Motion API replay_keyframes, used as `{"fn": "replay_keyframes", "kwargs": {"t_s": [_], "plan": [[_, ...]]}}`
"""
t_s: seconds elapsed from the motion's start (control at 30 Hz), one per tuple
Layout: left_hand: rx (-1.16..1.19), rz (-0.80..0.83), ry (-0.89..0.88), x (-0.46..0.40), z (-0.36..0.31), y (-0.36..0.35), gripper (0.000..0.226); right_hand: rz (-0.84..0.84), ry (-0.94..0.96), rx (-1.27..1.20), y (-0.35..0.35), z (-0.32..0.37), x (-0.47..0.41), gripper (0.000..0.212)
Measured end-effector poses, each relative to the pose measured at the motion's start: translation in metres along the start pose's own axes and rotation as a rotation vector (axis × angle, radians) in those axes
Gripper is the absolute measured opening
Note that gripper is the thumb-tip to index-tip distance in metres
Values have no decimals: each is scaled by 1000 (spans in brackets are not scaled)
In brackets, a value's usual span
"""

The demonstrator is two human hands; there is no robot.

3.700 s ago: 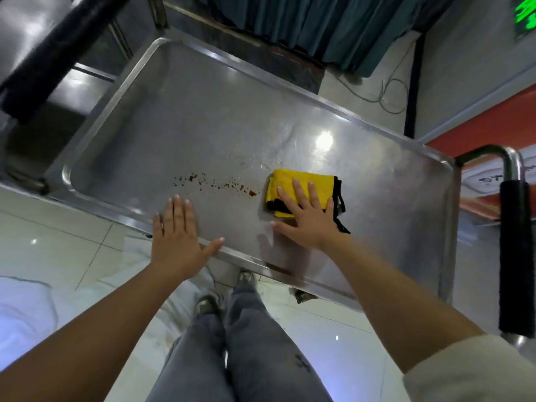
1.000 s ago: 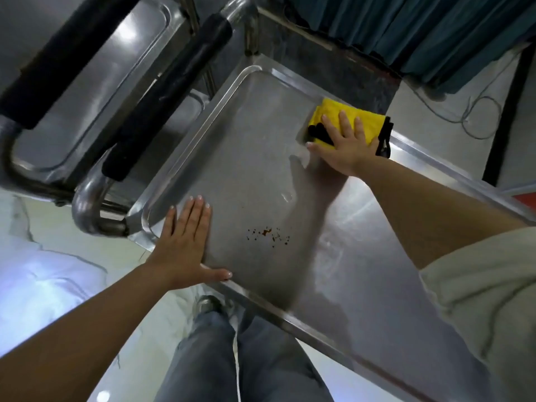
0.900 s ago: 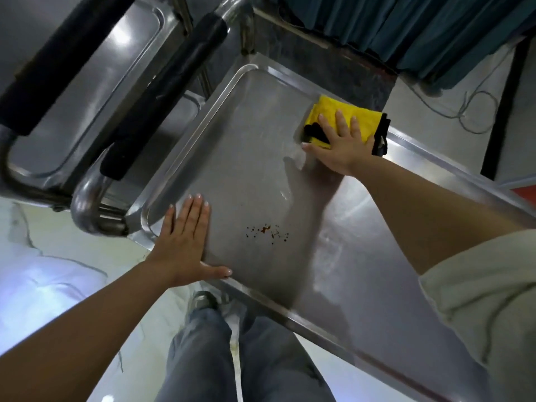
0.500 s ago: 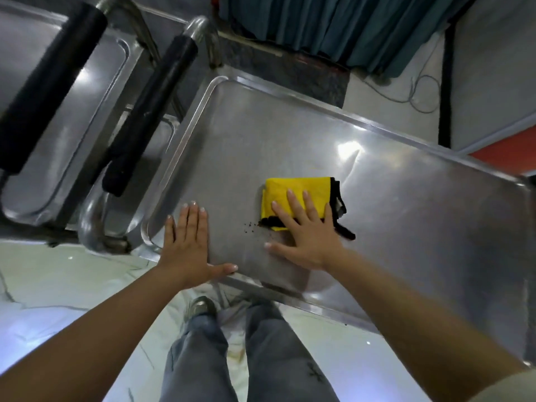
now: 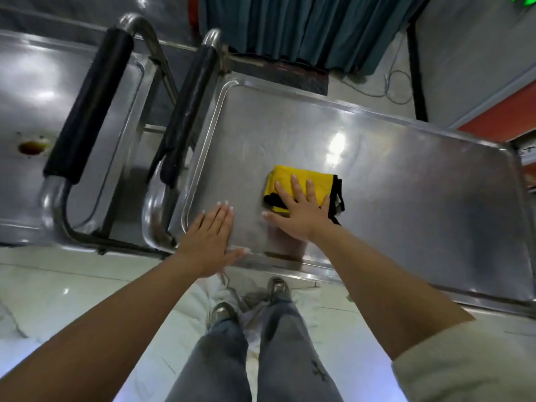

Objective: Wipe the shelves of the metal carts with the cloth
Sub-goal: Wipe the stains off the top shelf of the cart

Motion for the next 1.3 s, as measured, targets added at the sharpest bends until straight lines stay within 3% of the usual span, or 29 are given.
{"fn": "replay_keyframes", "kwargs": {"t_s": [0.13, 0.27, 0.37, 0.7, 1.07, 1.3], "plan": [[9, -73, 102, -25, 16, 13, 117, -2, 55, 46, -7, 4, 31, 89], [-6, -66, 55, -28, 23, 2, 133, -21, 177, 107, -33, 12, 82, 87], [15, -119, 31, -22, 25, -6, 133, -12, 204, 122, -32, 13, 77, 82], [31, -179, 53, -23, 26, -11, 132, -54, 292, 134, 4, 27, -46, 78], [106, -183, 101, -30, 28, -15, 136, -37, 316, 195, 73, 35, -230, 89], [109, -179, 109, -36, 30, -10, 136, -52, 302, 196, 82, 45, -245, 94]]}}
Point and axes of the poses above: each hand's wrist, its own x-axis away from the middle knuckle, its own y-axis out of the back of the hand, z = x × y, the point moved 5 cm from there along -x, towards the middle knuckle, and after that the axes turned 11 degrees about -z, right-handed, at the moved point
